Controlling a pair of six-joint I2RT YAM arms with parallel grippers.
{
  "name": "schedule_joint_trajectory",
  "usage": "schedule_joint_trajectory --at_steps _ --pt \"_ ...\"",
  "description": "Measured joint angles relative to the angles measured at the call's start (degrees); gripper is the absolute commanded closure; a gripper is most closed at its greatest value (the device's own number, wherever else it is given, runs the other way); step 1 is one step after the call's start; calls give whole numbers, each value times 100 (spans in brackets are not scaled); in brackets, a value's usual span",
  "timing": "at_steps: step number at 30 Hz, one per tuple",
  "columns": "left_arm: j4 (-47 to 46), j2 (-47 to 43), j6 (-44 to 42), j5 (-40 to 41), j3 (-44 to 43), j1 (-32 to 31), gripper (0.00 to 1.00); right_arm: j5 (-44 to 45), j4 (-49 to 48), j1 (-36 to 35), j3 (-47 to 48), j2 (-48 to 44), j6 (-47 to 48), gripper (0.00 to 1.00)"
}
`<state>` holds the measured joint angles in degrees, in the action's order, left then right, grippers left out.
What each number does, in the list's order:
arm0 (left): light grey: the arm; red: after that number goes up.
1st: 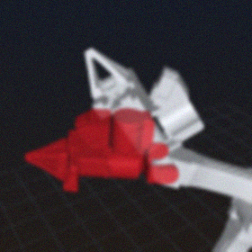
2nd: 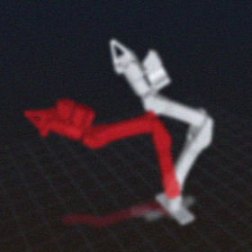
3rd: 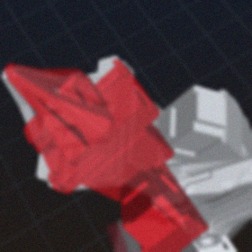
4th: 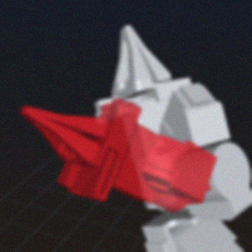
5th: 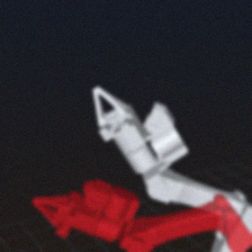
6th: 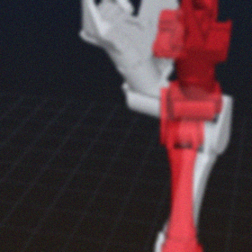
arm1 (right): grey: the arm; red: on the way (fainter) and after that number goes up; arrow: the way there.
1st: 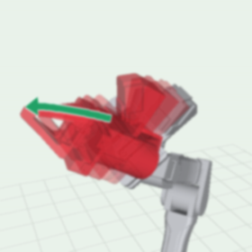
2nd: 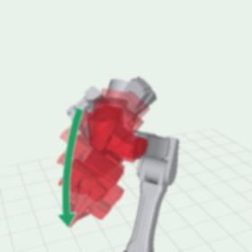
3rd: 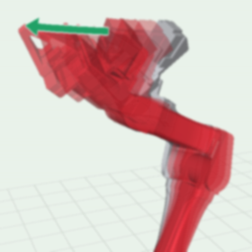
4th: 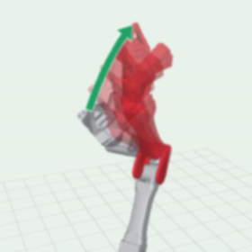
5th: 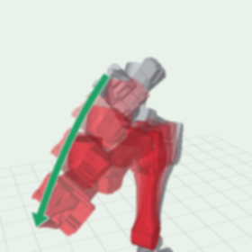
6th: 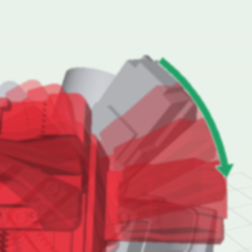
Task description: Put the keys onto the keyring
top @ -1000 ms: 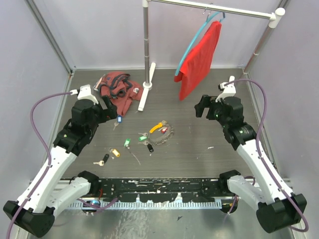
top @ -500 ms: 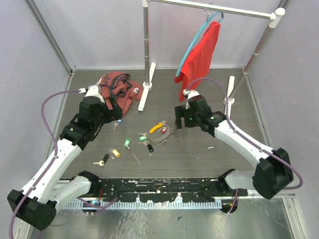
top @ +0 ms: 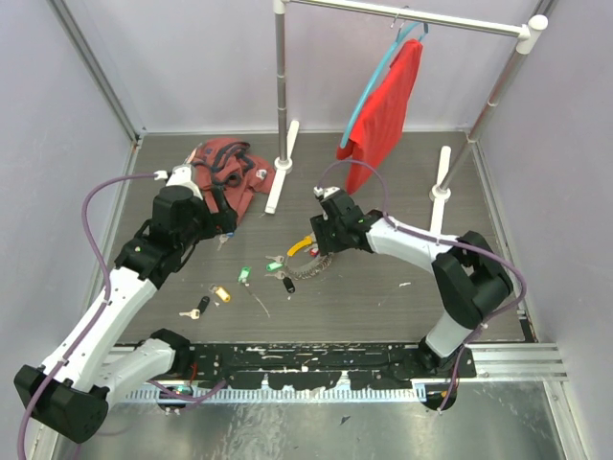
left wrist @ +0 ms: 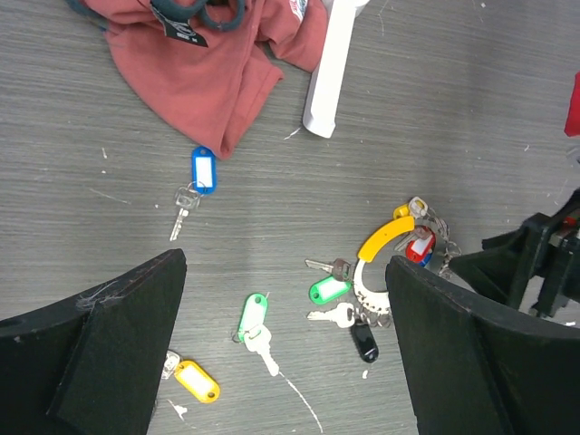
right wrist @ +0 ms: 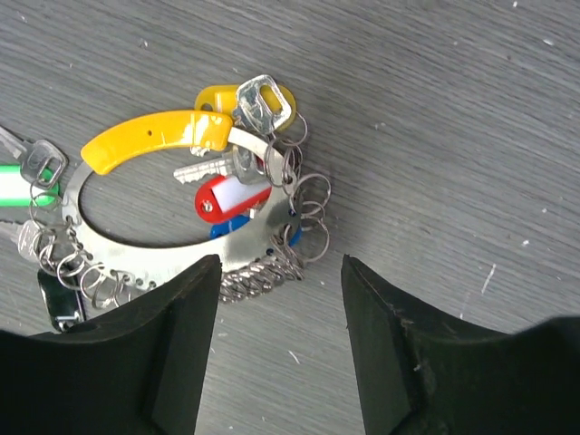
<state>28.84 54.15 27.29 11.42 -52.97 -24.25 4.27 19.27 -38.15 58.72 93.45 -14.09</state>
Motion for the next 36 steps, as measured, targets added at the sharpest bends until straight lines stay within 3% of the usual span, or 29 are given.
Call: schedule_joint_trajectory --at_steps 7,14,21,26,29,31,34,36 --pt "11 7 7 -149 0 0 0 232 -415 -15 221 601 -149 58" --pt "81 33 44 -271 0 0 1 485 -629 -15 319 994 -225 90" --pt "103 122 39 -466 0 0 8 960 -774 -9 109 841 -212 97" --pt "55 444 20 -828 0 0 11 1123 -669 267 -763 -98 -42 97" --pt "-22 682 0 -1073 0 -17 11 1134 -487 601 -1241 -857 131 93" --pt "-70 837 -15 -1196 -9 -63 11 1099 -365 734 -1340 -1174 192 83" --pt "-92 1025 -24 -1322 -57 -138 10 1069 -323 748 -1338 -1333 223 59" --pt "-118 1078 -28 -1373 -72 -168 10 1091 -256 737 -1338 -1333 219 54"
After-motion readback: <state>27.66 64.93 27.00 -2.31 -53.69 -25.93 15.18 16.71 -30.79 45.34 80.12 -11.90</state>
